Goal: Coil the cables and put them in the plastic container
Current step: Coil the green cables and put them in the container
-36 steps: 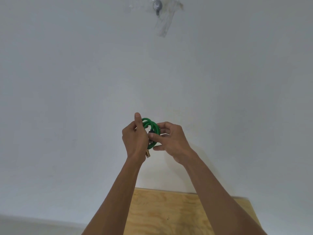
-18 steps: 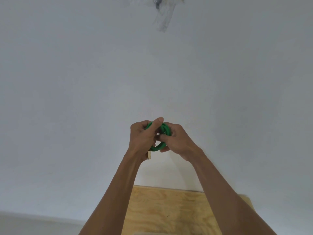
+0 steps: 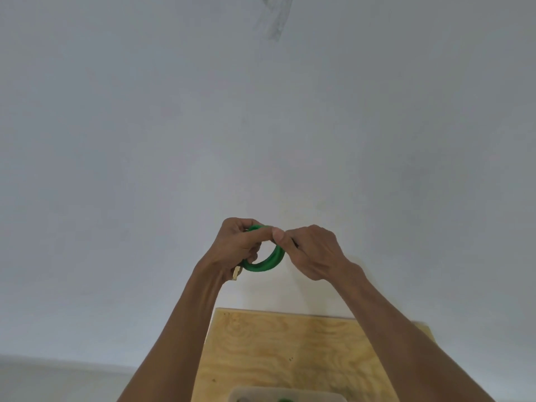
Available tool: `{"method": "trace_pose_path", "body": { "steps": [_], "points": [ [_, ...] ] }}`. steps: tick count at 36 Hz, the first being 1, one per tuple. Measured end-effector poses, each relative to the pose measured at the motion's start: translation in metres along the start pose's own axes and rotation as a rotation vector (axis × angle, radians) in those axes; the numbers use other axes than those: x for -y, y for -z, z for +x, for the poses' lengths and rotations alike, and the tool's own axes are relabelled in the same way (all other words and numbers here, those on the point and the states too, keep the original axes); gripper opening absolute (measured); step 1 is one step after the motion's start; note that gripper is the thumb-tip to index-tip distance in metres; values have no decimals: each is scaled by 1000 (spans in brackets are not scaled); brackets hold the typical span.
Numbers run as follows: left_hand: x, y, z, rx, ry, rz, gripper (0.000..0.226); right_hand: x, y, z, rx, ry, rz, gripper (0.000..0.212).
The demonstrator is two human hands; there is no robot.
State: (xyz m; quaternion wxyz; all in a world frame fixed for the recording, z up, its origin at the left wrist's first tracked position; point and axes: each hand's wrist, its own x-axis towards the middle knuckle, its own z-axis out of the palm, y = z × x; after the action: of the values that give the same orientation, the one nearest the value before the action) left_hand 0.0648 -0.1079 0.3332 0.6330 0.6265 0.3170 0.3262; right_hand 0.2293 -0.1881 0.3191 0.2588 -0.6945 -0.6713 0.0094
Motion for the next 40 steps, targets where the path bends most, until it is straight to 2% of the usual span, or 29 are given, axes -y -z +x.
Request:
{"method": "trace_pose_path", "body": {
  "steps": [3, 6, 10, 13, 14, 17, 23, 28, 31, 35, 40],
  "points": [
    [10, -2, -3, -54, -2, 11, 59, 1, -5, -5, 41, -59, 51, 83],
    [21, -6, -4, -216, -3, -36, 62, 6, -21, -15, 83, -123, 222, 72],
    [34, -16, -7, -344, 15, -4, 55, 14, -50, -31, -82, -145, 462, 55],
    [46, -23, -9, -415, 27, 41, 54, 20, -65, -42, -199, -276, 629, 20],
    [51, -25, -11, -444, 18, 63, 56, 23, -68, -46, -240, -316, 660, 14],
    [66, -34, -19, -538, -6, 137, 56, 31, -80, -58, -350, -384, 689, 13],
    [86, -48, -32, -659, 3, 179, 51, 42, -106, -80, -412, -463, 673, 29],
    [117, -48, -41, -652, 27, 217, 54, 40, -125, -97, -468, -537, 653, 33],
    [140, -51, -48, -543, 94, 207, 56, 36, -132, -109, -480, -570, 611, 32],
    [159, -62, -62, -450, 203, 74, 58, 26, -135, -127, -458, -623, 626, 33],
    [171, -76, -79, -383, 196, -63, 45, 20, -133, -146, -464, -625, 669, 33]
  ]
}}
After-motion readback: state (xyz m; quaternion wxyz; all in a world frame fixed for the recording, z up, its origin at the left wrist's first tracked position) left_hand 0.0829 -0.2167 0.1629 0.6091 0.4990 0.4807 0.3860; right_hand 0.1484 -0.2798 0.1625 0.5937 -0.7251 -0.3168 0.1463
